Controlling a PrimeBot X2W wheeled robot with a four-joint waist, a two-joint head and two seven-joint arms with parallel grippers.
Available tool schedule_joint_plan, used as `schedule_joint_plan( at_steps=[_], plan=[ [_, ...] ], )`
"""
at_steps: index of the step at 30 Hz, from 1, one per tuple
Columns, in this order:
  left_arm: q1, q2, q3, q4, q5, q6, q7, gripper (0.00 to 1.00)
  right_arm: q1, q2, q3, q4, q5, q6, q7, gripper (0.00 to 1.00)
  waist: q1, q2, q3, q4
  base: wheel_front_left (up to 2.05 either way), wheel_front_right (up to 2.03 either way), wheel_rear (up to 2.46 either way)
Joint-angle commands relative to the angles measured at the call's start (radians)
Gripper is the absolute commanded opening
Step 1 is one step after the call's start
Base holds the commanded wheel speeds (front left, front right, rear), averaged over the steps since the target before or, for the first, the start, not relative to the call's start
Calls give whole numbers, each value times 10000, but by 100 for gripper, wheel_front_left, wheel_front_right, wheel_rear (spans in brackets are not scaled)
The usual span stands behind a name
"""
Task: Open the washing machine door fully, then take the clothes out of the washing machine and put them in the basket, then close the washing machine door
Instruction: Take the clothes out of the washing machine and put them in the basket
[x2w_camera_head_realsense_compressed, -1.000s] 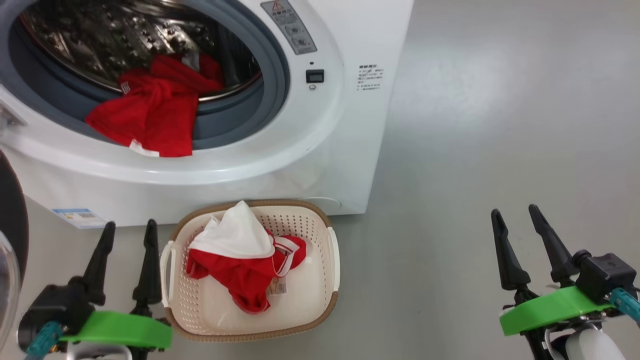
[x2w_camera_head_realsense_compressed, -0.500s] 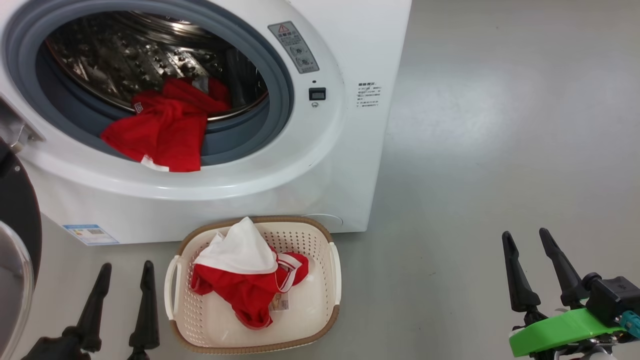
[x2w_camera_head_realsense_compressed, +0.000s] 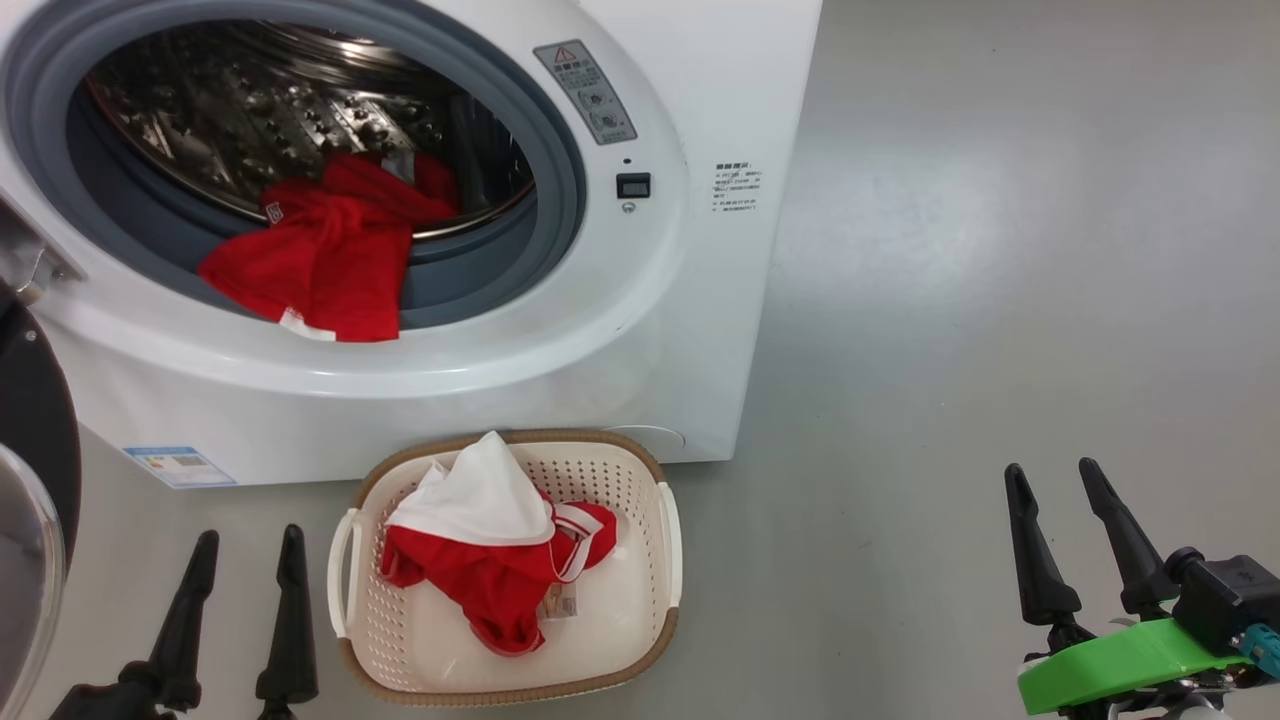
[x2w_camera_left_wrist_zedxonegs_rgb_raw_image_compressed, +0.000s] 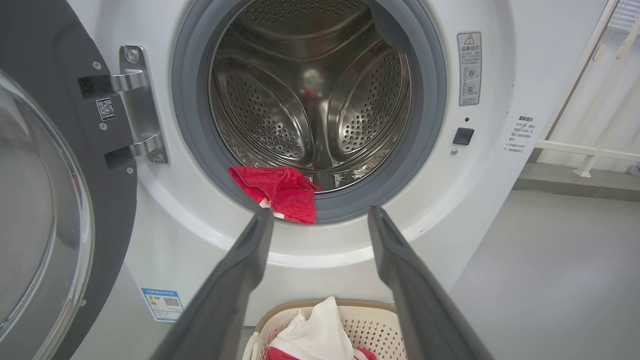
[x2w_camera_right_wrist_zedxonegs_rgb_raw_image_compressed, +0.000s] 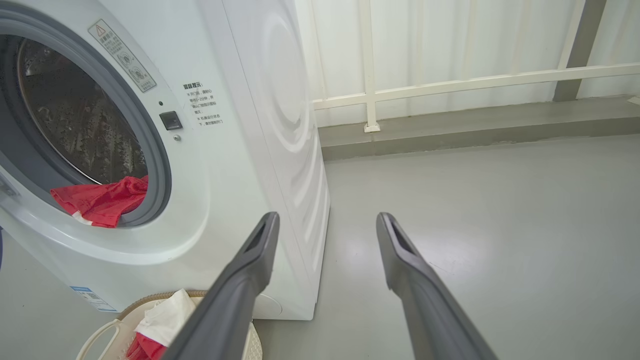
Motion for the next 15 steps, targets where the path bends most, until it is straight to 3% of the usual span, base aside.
schedule_joint_plan(
  at_steps=[1,9,15],
  plan=[
    [-19,105,333,-280,146,-56,-51,100,-8,-101,182,-269,32,65,-65,100,0,0,2,5,0,0,0],
    [-345,237,41,318,84,-56,-51,100,-78,-75,204,-262,24,65,-65,100,0,0,139,13,0,0,0],
    [-1434,544,-229,1583,151,-56,-51,100,-239,-23,290,-268,-3,65,-65,100,0,0,439,5,0,0,0]
  ],
)
